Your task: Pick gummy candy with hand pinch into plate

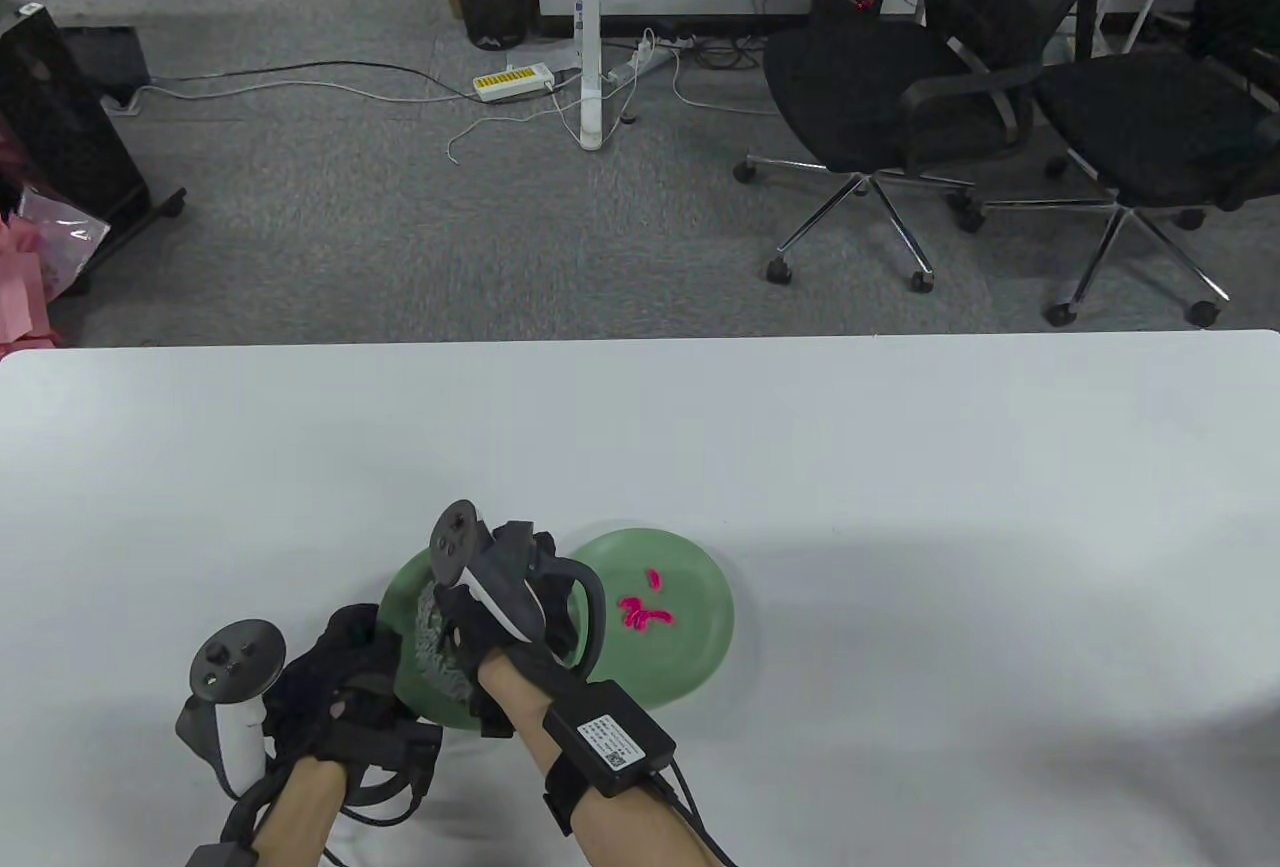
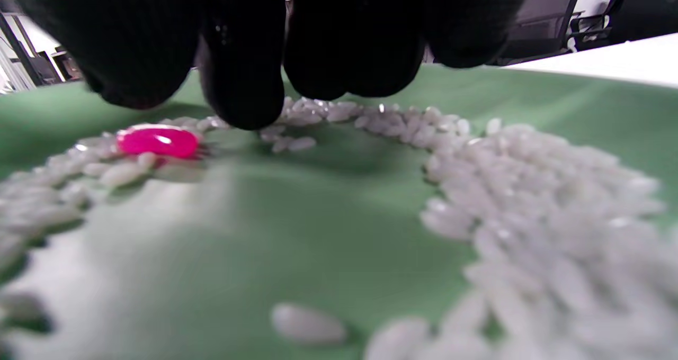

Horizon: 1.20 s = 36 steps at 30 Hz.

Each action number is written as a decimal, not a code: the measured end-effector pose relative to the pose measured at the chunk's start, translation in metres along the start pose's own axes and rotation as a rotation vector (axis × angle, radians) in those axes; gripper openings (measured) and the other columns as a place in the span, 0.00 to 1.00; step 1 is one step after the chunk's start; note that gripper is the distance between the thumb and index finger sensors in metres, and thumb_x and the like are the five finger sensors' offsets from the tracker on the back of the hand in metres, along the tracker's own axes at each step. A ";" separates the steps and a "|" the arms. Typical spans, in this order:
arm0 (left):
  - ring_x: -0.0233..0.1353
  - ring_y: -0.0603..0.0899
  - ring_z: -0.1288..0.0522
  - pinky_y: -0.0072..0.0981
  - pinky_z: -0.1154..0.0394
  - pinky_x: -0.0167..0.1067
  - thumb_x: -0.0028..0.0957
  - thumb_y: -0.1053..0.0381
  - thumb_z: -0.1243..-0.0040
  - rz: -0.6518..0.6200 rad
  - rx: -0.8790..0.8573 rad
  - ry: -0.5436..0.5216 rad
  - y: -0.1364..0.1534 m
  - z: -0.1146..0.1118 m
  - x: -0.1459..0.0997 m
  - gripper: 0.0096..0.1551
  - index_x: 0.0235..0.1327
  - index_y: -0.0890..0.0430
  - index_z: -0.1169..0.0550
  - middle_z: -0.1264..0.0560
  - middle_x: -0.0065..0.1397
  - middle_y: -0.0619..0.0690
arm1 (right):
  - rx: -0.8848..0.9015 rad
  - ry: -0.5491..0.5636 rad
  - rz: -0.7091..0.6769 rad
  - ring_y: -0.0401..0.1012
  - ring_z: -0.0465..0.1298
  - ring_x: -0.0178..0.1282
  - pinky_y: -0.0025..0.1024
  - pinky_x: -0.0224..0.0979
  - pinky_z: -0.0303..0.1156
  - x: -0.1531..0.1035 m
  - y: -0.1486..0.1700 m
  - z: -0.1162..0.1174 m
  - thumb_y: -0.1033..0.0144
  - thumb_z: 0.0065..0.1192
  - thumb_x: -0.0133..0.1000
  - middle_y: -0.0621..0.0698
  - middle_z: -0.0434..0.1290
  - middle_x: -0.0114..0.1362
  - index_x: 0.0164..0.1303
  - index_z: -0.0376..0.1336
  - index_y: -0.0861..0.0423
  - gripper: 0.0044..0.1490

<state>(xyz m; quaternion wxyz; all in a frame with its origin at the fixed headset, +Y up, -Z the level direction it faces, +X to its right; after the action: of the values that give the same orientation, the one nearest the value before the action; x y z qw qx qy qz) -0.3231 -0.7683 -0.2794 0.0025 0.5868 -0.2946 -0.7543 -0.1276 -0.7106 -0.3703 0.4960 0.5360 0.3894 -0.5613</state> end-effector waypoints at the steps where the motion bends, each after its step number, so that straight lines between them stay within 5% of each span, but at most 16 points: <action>1: 0.22 0.58 0.10 0.37 0.14 0.22 0.45 0.51 0.35 0.001 -0.001 0.001 0.000 0.000 0.000 0.28 0.61 0.53 0.21 0.13 0.51 0.52 | -0.011 0.001 0.008 0.47 0.73 0.65 0.49 0.70 0.69 0.001 0.000 0.000 0.45 0.72 0.41 0.45 0.73 0.69 0.48 0.77 0.45 0.27; 36: 0.22 0.59 0.10 0.38 0.14 0.21 0.45 0.53 0.36 0.018 -0.023 0.016 0.001 0.002 0.000 0.28 0.61 0.55 0.21 0.13 0.51 0.54 | -0.049 -0.021 -0.212 0.48 0.72 0.66 0.53 0.73 0.66 -0.004 -0.022 0.006 0.50 0.74 0.41 0.44 0.73 0.67 0.43 0.78 0.52 0.25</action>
<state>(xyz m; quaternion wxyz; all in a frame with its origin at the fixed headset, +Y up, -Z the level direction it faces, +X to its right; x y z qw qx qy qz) -0.3255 -0.7678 -0.2783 0.0185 0.5902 -0.2910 -0.7528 -0.1506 -0.7113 -0.3681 0.4506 0.4737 0.4524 -0.6066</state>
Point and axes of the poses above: the tracker on the back of each hand, its own y axis roughly to the little-finger side, its own x axis roughly from the wrist to the fingertips, z = x × y, the point moved 3 cm from there along x, roughly from the wrist to the fingertips
